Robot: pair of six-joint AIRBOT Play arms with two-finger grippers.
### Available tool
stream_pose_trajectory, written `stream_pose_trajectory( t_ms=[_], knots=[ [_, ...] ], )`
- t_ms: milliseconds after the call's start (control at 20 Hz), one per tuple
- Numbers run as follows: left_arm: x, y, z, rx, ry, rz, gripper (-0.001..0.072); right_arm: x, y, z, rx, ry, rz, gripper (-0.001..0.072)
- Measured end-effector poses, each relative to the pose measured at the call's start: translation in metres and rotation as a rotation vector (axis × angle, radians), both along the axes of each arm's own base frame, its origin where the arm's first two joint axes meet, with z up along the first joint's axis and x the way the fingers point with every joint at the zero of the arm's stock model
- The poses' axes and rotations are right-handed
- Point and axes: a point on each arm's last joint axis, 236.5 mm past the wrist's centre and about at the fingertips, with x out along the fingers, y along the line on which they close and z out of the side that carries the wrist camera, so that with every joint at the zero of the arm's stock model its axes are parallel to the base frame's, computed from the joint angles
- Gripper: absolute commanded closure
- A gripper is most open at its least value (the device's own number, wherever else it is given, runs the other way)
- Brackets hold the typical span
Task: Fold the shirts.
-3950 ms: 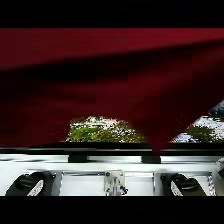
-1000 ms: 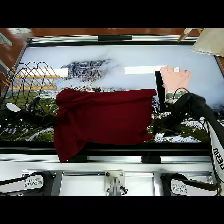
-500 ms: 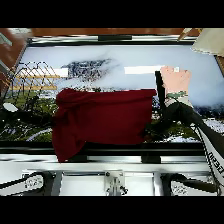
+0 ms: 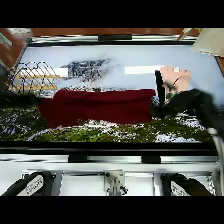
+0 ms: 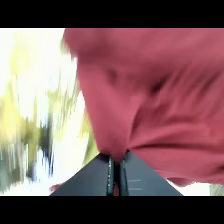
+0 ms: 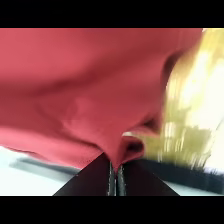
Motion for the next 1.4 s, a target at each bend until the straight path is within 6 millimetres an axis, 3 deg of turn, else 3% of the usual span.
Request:
stream_pose_trajectory(
  t_ms=[100,150,200,300,400,450,550,600,700,850,1000,1150,1300,1400],
  knots=[
    [0.002,-0.007,0.13,0.015,-0.357,0.042,0.0672,0.03,0.001,0.104,0.008,-0.324,0.012,0.064],
    [-0.011,-0.01,0.195,0.021,-0.538,0.068,0.0672,0.038,-0.001,0.167,0.012,-0.513,-0.001,0.064],
    [-0.034,-0.014,0.263,0.025,-0.733,0.102,0.0672,0.038,-0.004,0.231,0.025,-0.696,-0.023,0.064],
    [-0.1,-0.021,0.366,0.03,-1.055,0.166,0.0673,0.014,-0.01,0.345,0.071,-1.019,-0.076,0.0641],
    [-0.17,-0.028,0.431,0.018,-1.294,0.216,0.0673,-0.03,-0.02,0.436,0.126,-1.287,-0.135,0.064],
    [-0.196,-0.032,0.449,0.005,-1.369,0.228,0.0673,-0.051,-0.023,0.463,0.149,-1.368,-0.152,0.064],
    [-0.225,-0.043,0.459,0.002,-1.42,0.213,0.0673,-0.083,-0.026,0.492,0.177,-1.451,-0.165,0.064],
    [-0.231,-0.049,0.458,0.004,-1.418,0.194,0.0673,-0.091,-0.026,0.492,0.175,-1.447,-0.158,0.0641],
    [-0.224,-0.057,0.443,0.031,-1.354,0.154,0.0673,-0.097,-0.026,0.479,0.141,-1.393,-0.142,0.0641],
    [-0.183,-0.055,0.39,0.093,-1.159,0.111,0.0672,-0.075,-0.036,0.428,0.039,-1.188,-0.154,0.064],
    [-0.116,-0.037,0.301,0.073,-0.869,0.104,0.0672,-0.028,-0.053,0.341,-0.103,-0.875,-0.17,0.064],
    [-0.048,-0.017,0.189,0.002,-0.549,0.114,0.0672,0.03,-0.063,0.23,-0.199,-0.544,-0.17,0.064],
    [0.002,-0.015,0.081,-0.096,-0.259,0.103,0.0672,0.09,-0.058,0.127,-0.205,-0.325,-0.18,0.0639],
    [0.026,-0.025,0.021,-0.166,-0.11,0.092,0.0672,0.126,-0.043,0.068,-0.148,-0.246,-0.195,0.064]
  ],
)
